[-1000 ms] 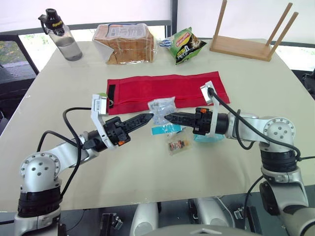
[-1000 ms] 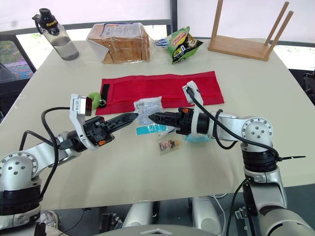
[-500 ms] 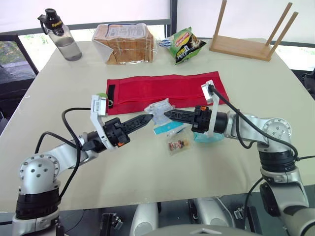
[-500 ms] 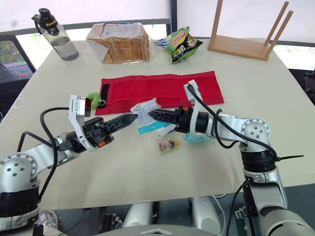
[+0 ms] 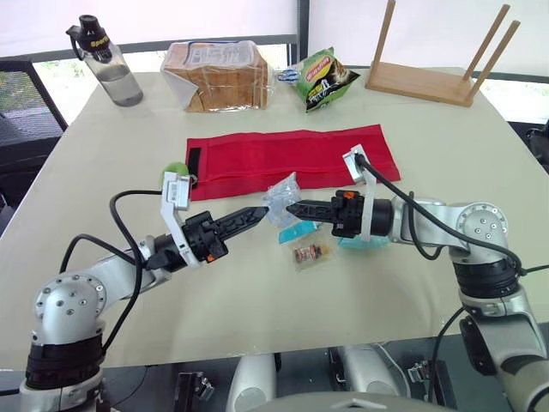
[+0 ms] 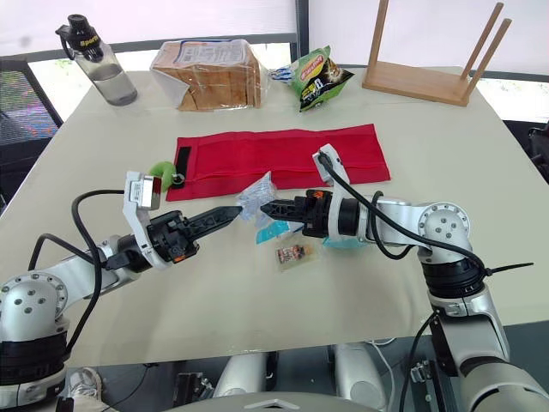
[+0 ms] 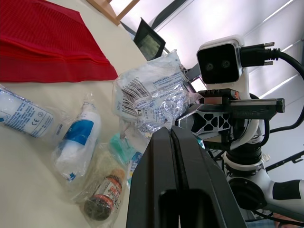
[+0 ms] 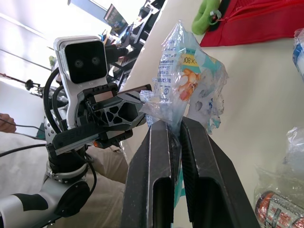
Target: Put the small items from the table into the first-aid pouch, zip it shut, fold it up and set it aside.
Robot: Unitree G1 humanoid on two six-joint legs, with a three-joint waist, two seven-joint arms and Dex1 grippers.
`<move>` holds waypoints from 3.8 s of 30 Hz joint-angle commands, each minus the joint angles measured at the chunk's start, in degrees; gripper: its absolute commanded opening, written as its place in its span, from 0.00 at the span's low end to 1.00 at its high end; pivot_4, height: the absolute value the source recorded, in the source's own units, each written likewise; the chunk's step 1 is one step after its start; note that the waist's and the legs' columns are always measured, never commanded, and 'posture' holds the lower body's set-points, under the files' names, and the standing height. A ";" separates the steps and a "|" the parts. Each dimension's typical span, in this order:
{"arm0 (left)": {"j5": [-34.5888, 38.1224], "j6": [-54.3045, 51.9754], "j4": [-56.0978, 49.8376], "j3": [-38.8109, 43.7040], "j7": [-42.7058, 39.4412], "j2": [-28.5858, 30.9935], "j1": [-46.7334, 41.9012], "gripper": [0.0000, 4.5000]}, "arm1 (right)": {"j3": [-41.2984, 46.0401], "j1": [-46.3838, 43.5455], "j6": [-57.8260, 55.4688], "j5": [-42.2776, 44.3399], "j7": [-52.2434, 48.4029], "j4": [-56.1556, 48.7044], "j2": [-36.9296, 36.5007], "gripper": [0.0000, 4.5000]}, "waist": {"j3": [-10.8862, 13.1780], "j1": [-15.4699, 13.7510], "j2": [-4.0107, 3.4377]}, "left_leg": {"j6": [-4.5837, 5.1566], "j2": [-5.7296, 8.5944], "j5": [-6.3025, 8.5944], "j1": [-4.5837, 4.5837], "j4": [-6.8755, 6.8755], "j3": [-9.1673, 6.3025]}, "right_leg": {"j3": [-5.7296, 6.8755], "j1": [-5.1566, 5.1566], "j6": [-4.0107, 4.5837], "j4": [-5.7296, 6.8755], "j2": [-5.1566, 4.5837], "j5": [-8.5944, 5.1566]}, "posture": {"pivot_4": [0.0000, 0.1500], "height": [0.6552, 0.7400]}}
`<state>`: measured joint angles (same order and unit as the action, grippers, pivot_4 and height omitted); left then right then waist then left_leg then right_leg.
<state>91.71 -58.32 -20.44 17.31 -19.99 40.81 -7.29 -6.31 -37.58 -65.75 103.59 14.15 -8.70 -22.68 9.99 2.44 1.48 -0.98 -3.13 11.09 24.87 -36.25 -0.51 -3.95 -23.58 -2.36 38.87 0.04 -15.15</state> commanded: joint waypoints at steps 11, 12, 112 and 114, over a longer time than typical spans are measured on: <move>-17.26 5.11 4.82 0.98 -7.28 3.48 -2.10 0.47 | 2.81 2.99 7.37 9.39 -0.03 -2.28 -1.23 0.00 | 0.02 -0.06 -0.01 | 0.00 0.00 0.00 -0.01 0.03 0.03 | -0.03 -0.01 0.06 -0.01 0.00 -0.19 | 1.00 1.00; -20.38 6.37 5.60 0.33 -8.02 3.72 -2.75 0.47 | 2.88 3.12 7.63 9.40 -0.22 -2.46 -1.25 0.00 | 0.02 -0.05 -0.01 | 0.00 0.00 0.00 -0.01 0.03 0.06 | -0.05 -0.01 0.07 -0.02 0.00 -0.19 | 1.00 1.00; -70.91 18.79 23.49 -11.41 -40.18 -1.46 -23.31 0.04 | -2.86 -3.62 8.28 -27.79 -22.24 23.45 18.18 0.00 | 0.06 -0.09 0.02 | 0.03 -0.04 -0.01 0.83 -0.92 -0.27 | 0.26 -0.66 -0.08 0.98 0.13 0.07 | 1.00 1.00; -70.16 18.31 22.33 -11.27 -39.43 -1.52 -22.68 0.04 | -2.09 -4.02 7.36 -30.52 -22.68 25.16 19.09 0.00 | 0.06 -0.02 0.02 | 0.03 -0.04 -0.01 0.83 -0.91 -0.27 | 0.25 -0.67 -0.08 0.98 0.13 0.07 | 1.00 1.00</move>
<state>19.89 -39.95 4.92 4.31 -59.69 38.68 -29.72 -10.02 -40.08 -57.70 74.19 -7.36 16.77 -4.46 10.06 2.42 1.50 -0.95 -3.18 11.08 25.70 -37.16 -0.78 -3.70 -24.25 -2.44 39.86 0.17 -15.08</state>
